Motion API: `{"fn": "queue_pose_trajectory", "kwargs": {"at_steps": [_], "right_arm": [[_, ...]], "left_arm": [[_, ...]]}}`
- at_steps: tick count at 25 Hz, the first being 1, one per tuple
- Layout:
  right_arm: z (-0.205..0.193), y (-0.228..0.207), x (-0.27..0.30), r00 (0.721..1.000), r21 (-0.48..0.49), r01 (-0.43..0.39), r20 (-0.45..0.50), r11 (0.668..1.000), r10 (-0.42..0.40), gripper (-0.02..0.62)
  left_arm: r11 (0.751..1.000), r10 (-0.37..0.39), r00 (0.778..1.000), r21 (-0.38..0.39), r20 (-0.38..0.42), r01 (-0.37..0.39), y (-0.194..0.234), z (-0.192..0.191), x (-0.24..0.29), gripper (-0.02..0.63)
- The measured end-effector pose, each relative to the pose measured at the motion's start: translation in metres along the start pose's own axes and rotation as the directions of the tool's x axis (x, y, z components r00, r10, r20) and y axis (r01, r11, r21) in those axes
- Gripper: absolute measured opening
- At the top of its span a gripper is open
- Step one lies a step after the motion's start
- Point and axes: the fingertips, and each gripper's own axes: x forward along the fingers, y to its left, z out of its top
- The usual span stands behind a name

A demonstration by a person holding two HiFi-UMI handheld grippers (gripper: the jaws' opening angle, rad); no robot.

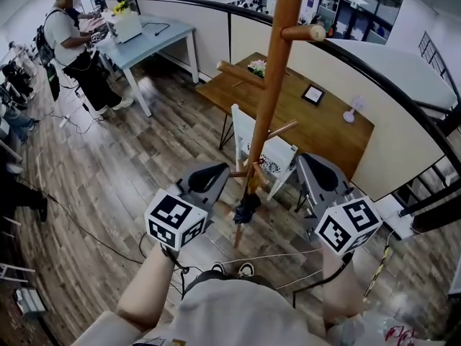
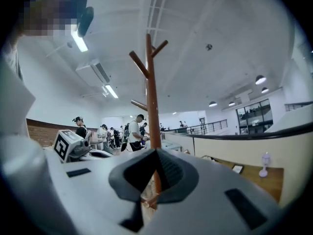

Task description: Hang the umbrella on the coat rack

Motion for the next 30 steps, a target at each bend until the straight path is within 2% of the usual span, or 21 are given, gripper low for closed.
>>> {"fn": "queue_pose_trajectory", "kwargs": {"at_steps": [6,13,19,23,30], "right_arm": [[0.041,0.040,-0.032,0.996,-0.029,0.001,0.093,1.000,0.002,0.003],[0.054,0.074,-0.070,0.991,-0.028,0.036,0.129,0.999,-0.032,0.003],[0.035,0.090,-0.091,0.996,-0.055,0.050,0.080,0.997,-0.046,0.003],[0.004,0.093,-0.105,0.997,-0.015,0.072,0.036,0.997,-0.071,0.003],[-0.048,0.123,-0.107,0.998,0.031,0.042,-0.057,0.999,-0.040,0.003]], "left_arm": [[0.997,-0.021,0.995,0.071,0.099,0.014,-0.009,0.057,-0.036,0.008],[0.995,-0.059,0.990,0.085,0.127,0.049,-0.022,0.077,-0.070,0.005],[0.997,-0.069,0.993,0.044,0.096,0.065,-0.023,0.055,-0.086,0.003],[0.996,-0.083,0.995,0.026,0.051,0.081,-0.033,0.025,-0.095,0.003],[0.994,-0.102,0.994,0.031,-0.026,0.103,-0.054,-0.020,-0.099,0.003]]}}
